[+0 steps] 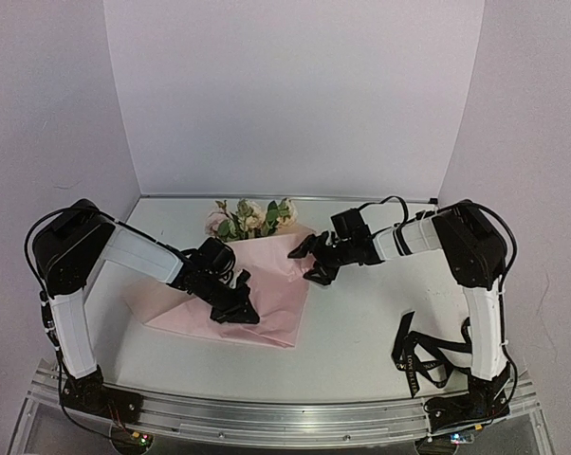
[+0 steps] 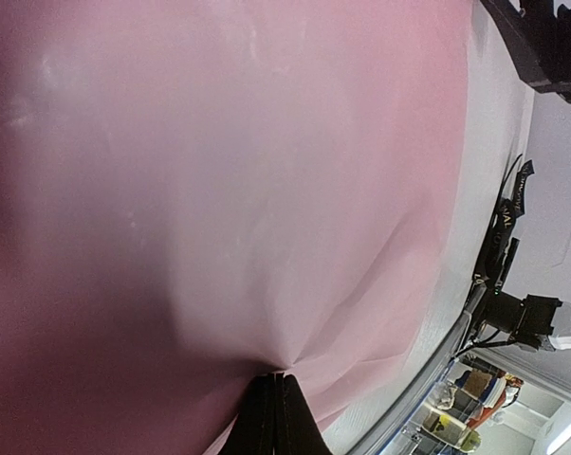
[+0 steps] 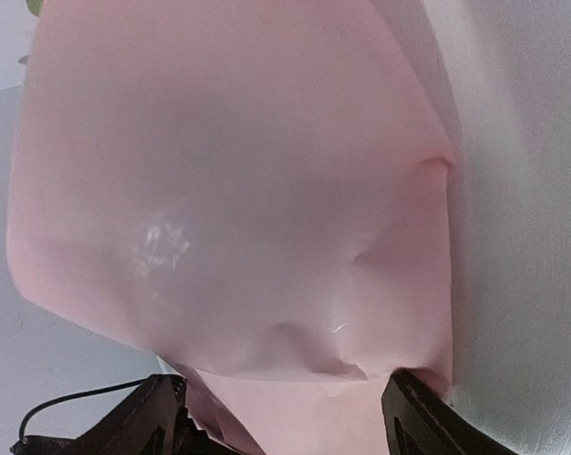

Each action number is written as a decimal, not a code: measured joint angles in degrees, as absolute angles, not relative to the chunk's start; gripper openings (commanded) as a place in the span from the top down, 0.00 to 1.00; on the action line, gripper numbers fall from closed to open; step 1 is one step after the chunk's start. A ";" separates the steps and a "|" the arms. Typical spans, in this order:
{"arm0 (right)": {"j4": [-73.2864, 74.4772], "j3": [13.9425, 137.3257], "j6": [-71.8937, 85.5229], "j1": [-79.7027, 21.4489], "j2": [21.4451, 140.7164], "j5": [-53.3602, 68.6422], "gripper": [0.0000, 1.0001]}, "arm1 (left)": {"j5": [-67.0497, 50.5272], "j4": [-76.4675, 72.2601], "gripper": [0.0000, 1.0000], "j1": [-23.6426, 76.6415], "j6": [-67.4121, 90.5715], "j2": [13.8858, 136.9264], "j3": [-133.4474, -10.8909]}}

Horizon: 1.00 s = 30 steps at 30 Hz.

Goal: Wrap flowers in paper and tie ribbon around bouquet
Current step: Press the fold line of the 2/3-folded wrapping paper.

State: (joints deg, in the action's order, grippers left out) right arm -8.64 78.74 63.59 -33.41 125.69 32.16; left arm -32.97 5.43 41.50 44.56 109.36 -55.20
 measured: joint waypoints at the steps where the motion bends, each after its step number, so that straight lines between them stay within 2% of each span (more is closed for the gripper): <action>1: -9.21 79.05 64.18 -33.15 126.01 32.18 0.20 | -32.97 5.50 0.99 41.50 44.56 109.41 -55.30; 15: -10.92 85.03 67.21 -32.06 129.67 30.01 0.19 | -32.96 5.50 0.99 41.45 44.56 109.58 -55.51; 19: -9.99 87.28 67.19 -31.51 130.49 28.53 0.22 | -32.97 5.50 0.99 41.45 44.56 109.58 -55.52; 30: -1.68 96.65 63.32 -27.79 134.52 23.44 0.22 | -32.95 5.52 1.00 41.45 44.49 109.58 -55.51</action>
State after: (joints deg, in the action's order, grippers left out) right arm -1.68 96.65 63.32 -27.79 134.52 23.44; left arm -32.95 5.52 41.45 44.49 109.58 -55.51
